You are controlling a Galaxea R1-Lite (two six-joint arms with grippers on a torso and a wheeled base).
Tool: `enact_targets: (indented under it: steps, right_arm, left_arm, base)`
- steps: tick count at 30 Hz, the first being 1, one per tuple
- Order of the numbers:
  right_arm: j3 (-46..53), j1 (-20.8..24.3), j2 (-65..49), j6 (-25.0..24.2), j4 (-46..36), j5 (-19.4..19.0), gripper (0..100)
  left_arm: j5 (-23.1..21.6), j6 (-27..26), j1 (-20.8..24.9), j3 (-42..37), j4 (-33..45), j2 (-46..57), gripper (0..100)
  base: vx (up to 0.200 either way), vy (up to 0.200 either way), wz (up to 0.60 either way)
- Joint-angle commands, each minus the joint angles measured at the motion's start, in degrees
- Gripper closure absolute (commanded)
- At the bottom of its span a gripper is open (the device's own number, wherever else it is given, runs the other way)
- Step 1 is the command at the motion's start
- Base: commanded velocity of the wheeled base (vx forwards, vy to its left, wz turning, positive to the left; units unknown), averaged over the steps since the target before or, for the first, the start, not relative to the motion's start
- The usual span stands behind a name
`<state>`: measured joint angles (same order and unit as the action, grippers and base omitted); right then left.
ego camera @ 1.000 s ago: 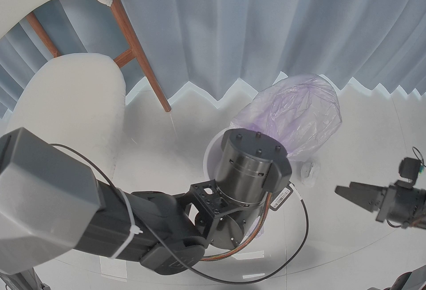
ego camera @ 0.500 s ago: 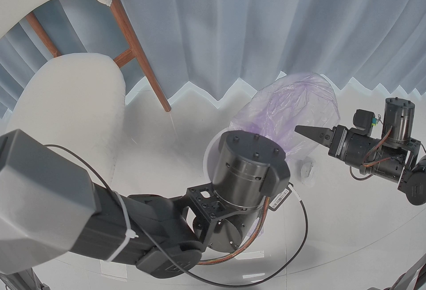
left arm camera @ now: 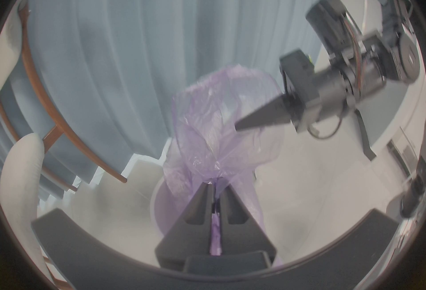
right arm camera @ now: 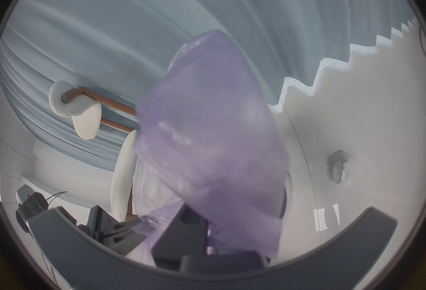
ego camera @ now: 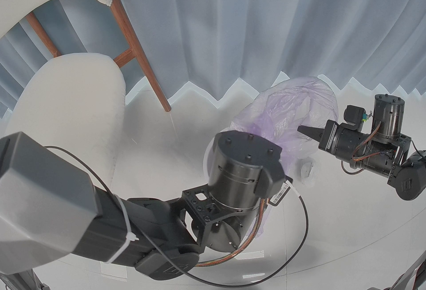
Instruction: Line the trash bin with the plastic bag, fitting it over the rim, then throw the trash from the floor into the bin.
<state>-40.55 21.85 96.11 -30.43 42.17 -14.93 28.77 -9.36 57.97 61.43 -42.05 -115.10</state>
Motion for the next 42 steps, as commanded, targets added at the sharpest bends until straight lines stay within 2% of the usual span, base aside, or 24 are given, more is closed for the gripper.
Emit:
enact_targets:
  steps: [1, 2, 7, 12, 15, 17, 18, 22, 25, 26, 29, 31, 32, 33, 34, 40, 42]
  right_arm:
    - [-1.8, -0.4, 0.7, 0.1, -0.1, -0.1, 100]
    - [-1.9, -0.4, 0.7, 0.2, -0.1, -0.1, 100]
    - [-1.5, -0.4, 0.6, 0.5, 0.0, -0.4, 100]
    - [1.2, -1.1, 0.0, 1.8, 0.2, -2.2, 100]
    - [4.8, -2.0, -0.2, 7.0, 1.1, -6.6, 100]
    - [5.4, -2.4, -0.1, 8.4, 1.5, -7.3, 100]
    - [6.2, -3.0, 0.2, 10.0, 2.6, -7.9, 100]
    - [6.1, -3.0, 0.6, 9.9, 3.4, -8.0, 100]
    - [6.2, -3.1, 0.4, 9.9, 3.4, -8.0, 100]
    - [6.4, -3.1, 0.0, 9.9, 3.4, -8.1, 100]
    - [6.4, -3.3, 0.1, 9.9, 3.4, -8.1, 100]
    - [6.4, -3.8, 0.1, 9.9, 3.4, -8.1, 100]
    - [6.4, -3.8, 0.1, 9.9, 3.4, -8.1, 100]
    - [6.4, -3.8, -0.3, 9.9, 3.4, -8.9, 100]
    - [6.5, -3.9, -0.7, 9.9, 3.4, -9.7, 100]
    - [9.9, -4.7, -2.6, 10.2, 3.4, -11.1, 100]
    - [11.9, -4.8, -3.0, 10.6, 3.4, -12.5, 100]
  left_arm:
    - [1.6, 0.4, -0.4, -2.2, -4.4, -2.2, 100]
    - [1.6, 0.8, -0.3, -2.7, -4.5, -2.1, 0]
    - [1.8, 3.0, -0.2, -2.6, -5.6, -1.6, 0]
    - [1.6, 3.2, -3.3, -2.3, -4.7, 3.5, 0]
    - [1.3, 3.6, -5.4, -0.7, -3.0, 6.1, 0]
    - [1.0, 3.7, -5.7, -0.4, -2.0, 6.9, 0]
    - [0.0, 4.4, -6.1, -0.3, 0.8, 8.4, 0]
    - [-4.5, 7.9, -6.9, -1.3, 7.0, 10.9, 0]
    - [-7.1, 8.1, -7.4, -0.9, 9.6, 11.4, 0]
    - [-10.4, 8.1, -9.1, -0.6, 11.3, 11.8, 0]
    - [-14.7, 8.2, -11.2, -1.0, 12.8, 12.0, 0]
    - [-19.1, 8.8, -11.8, -2.1, 13.7, 12.0, 0]
    - [-19.1, 8.8, -11.8, -2.1, 13.7, 12.0, 0]
    - [-24.5, 8.5, -14.8, -3.4, 14.7, 12.0, 0]
    - [-26.4, 7.9, -16.7, -4.0, 15.2, 11.8, 0]
    - [-29.1, 6.3, -22.1, -5.9, 15.3, 11.0, 0]
    - [-32.3, 6.7, -23.2, -6.3, 15.3, 10.8, 0]
  base:
    - [0.0, 0.0, 0.0]
    - [0.0, 0.0, 0.0]
    - [0.0, 0.0, 0.0]
    - [0.0, 0.0, 0.0]
    - [0.0, 0.0, 0.0]
    - [0.0, 0.0, 0.0]
    - [0.0, 0.0, 0.0]
    - [0.0, 0.0, 0.0]
    - [0.0, 0.0, 0.0]
    - [0.0, 0.0, 0.0]
    - [0.0, 0.0, 0.0]
    - [0.0, 0.0, 0.0]
    - [0.0, 0.0, 0.0]
    - [0.0, 0.0, 0.0]
    - [0.0, 0.0, 0.0]
    - [0.0, 0.0, 0.0]
    - [0.0, 0.0, 0.0]
